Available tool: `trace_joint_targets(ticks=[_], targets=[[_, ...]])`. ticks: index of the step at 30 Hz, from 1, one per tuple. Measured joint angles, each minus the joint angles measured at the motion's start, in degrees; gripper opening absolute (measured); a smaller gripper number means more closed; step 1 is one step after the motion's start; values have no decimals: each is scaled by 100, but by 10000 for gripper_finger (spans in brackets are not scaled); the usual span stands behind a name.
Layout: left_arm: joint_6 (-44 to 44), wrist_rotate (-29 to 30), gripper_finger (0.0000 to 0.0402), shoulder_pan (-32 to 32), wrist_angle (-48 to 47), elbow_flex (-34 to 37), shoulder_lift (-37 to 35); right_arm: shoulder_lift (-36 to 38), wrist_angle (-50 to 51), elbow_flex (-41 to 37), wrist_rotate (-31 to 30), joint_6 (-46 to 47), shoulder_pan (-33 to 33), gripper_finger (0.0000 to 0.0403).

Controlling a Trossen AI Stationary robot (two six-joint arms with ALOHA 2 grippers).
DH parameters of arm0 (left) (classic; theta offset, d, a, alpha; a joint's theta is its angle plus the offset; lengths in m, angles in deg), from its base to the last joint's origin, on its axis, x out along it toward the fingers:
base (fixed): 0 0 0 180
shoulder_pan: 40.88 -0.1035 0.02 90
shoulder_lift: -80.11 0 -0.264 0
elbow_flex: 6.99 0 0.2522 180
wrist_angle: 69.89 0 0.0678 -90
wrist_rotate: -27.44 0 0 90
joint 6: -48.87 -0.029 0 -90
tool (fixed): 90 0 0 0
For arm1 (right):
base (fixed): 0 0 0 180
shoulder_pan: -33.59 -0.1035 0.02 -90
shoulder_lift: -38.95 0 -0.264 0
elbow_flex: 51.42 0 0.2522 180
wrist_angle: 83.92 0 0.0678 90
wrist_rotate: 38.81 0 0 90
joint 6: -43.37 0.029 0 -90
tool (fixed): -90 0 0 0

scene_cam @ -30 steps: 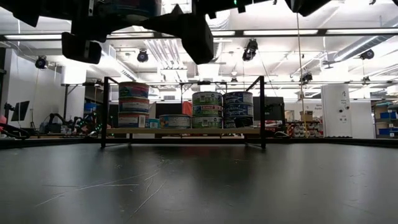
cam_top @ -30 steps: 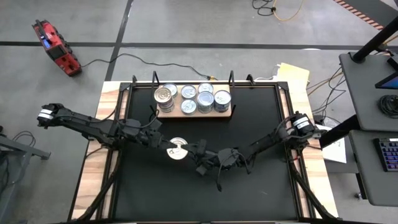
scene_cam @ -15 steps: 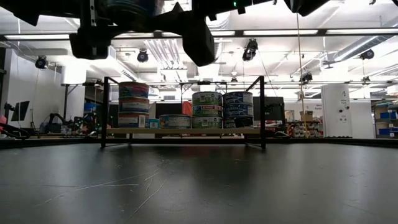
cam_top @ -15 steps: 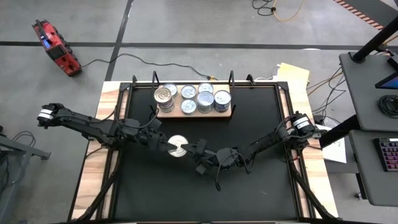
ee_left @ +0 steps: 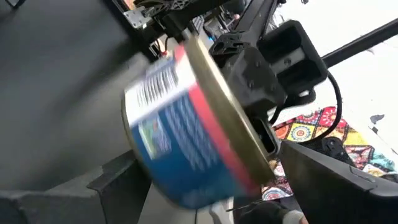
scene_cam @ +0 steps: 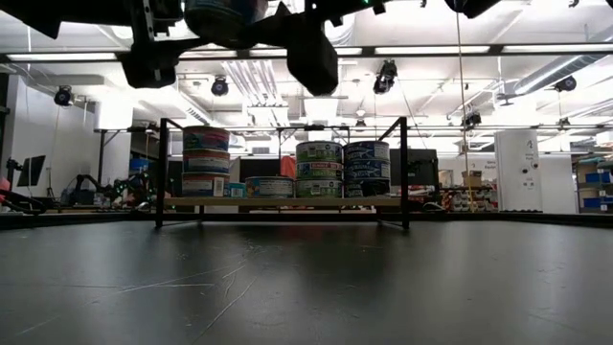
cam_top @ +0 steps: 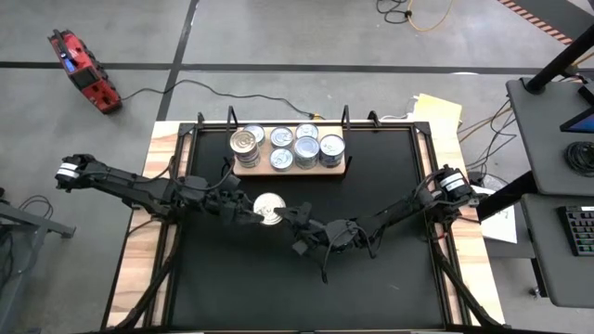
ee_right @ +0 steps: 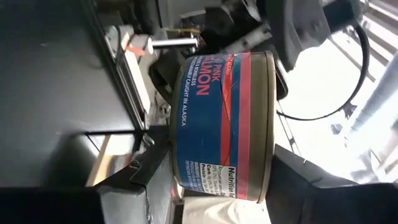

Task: Stack canned seafood by type on shelf
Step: Stack the blue tuna can on top of the other blue tuna cans on the shelf

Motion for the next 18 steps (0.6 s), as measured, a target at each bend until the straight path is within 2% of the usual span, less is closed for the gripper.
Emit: trace_joint_targets(ticks=[8,14,18], targets=[[-900,27,327,0,-7,0,-65,190,-46,-13,-453,46,82,185],[-2212,31,327,2,-48,0,-269,336,-23,-83,-794,-52,217,185],[-3709,31,327,15,-52,0,-441,769,78,-407,-755,236,392,185]])
